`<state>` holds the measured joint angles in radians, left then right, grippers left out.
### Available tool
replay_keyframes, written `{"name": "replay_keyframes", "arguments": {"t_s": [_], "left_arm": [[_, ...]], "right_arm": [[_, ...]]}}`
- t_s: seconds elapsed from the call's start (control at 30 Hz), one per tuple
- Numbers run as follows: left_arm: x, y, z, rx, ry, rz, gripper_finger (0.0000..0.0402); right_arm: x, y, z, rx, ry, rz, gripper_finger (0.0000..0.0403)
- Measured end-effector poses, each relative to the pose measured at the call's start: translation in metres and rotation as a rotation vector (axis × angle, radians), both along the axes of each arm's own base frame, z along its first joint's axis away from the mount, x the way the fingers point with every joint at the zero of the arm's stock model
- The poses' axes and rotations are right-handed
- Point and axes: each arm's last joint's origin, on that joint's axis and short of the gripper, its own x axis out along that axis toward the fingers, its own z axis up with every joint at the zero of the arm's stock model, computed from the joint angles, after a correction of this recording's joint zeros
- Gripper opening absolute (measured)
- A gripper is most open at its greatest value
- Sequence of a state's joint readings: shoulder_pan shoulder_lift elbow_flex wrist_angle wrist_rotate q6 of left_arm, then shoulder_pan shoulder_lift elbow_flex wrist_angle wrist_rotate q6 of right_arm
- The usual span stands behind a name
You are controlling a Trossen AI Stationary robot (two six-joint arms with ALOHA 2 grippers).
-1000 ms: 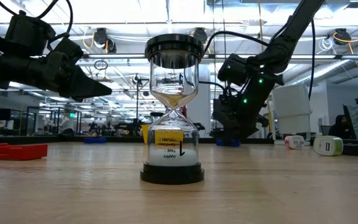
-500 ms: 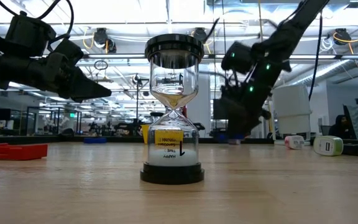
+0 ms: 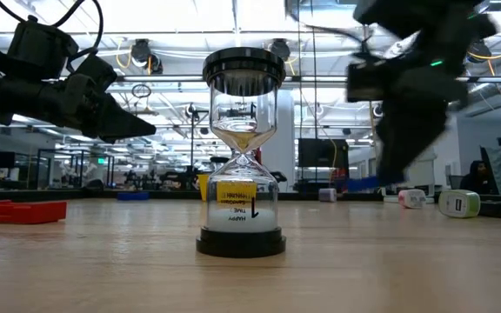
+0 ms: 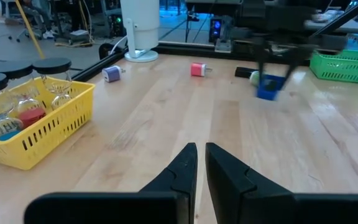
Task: Pick & Place Office items
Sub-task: Put the blue digital timer into the green bin
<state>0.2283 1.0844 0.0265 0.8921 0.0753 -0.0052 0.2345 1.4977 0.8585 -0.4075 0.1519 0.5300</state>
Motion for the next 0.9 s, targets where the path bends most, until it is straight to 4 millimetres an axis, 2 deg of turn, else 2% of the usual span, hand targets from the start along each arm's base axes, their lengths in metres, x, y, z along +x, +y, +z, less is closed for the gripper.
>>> {"name": "replay_keyframes", "arguments": {"t_s": [0.17, 0.3, 0.63, 0.9], "left_arm": [[0.000, 0.000, 0.000, -0.001, 0.000, 0.000, 0.0042], [0.000, 0.000, 0.000, -0.003, 0.000, 0.000, 0.0042], [0.000, 0.000, 0.000, -0.003, 0.000, 0.000, 0.0042], [0.000, 0.001, 0.000, 0.002, 0.002, 0.032, 0.0042]], "right_arm": [[-0.017, 0.040, -0.002, 0.004, 0.039, 0.049, 0.0157], [-0.030, 0.058, -0.005, -0.014, 0.056, 0.042, 0.0163], [-0.059, 0.069, -0.029, -0.004, 0.118, -0.021, 0.0164], [-0.062, 0.074, -0.028, 0.021, 0.117, -0.022, 0.0215]]}}
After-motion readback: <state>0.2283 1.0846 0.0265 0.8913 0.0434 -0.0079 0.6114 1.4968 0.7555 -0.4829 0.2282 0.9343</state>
